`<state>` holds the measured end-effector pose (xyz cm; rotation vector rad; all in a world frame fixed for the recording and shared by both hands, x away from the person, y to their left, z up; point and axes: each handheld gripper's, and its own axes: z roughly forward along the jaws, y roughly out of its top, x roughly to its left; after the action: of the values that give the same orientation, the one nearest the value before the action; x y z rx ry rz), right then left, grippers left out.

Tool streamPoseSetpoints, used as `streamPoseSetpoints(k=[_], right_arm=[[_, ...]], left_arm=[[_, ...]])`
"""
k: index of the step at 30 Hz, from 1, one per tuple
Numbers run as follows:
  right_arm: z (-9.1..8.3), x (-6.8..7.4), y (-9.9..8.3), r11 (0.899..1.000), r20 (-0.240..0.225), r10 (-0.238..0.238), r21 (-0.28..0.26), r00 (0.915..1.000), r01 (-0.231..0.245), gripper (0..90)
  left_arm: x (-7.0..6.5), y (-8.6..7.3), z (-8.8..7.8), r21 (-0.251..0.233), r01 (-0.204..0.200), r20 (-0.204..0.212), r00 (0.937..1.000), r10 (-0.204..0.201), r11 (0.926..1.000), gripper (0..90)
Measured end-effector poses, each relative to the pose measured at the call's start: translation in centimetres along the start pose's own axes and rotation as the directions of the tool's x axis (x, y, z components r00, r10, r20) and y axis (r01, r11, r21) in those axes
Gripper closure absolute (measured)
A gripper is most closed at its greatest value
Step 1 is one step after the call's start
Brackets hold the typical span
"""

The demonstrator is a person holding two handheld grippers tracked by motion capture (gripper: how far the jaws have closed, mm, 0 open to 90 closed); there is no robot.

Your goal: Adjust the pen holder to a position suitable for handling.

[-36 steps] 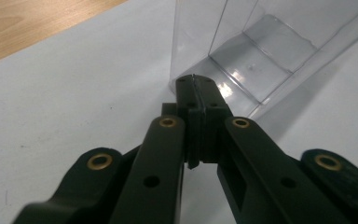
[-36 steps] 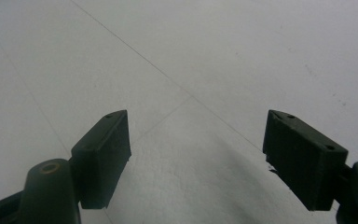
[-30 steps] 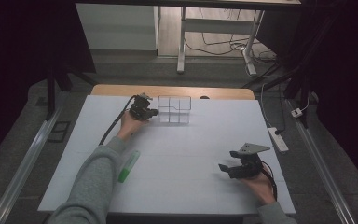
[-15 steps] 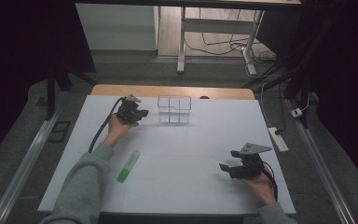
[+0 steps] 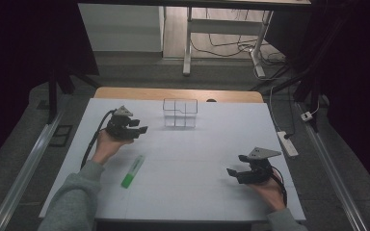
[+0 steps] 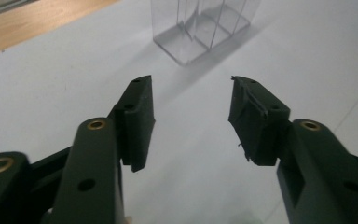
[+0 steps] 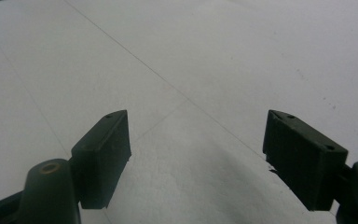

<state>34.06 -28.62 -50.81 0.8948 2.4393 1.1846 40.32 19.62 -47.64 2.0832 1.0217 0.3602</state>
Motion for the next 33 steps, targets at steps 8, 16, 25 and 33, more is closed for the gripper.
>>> streamPoseSetpoints(k=[8,16,25,33], right_arm=[[0.0,0.0,0.0,1.0,0.004,0.002,0.0,1.0,-0.002,22.7],[-0.1,-0.1,0.1,1.0,-0.004,0.018,-0.013,0.9998,-0.018,22.8],[-0.4,0.0,0.1,1.0,0.008,0.012,-0.008,0.9999,-0.012,22.6],[-0.5,0.4,-0.1,1.0,0.001,-0.003,-0.002,1.0,0.003,22.5]], left_arm=[[-1.1,-1.3,-1.9,0.023,0.009,0.018,0.9998,-0.009,0.9997,39.1],[-1.9,-3.2,-3.4,0.067,0.01,0.014,0.9998,-0.011,0.9977,34.4],[-3.4,-4.0,-4.5,0.09,-0.029,0.017,0.9995,0.028,0.9955,33.3],[-4.5,-4.7,-4.7,0.124,-0.051,0.015,0.9986,0.05,0.991,30.9]])
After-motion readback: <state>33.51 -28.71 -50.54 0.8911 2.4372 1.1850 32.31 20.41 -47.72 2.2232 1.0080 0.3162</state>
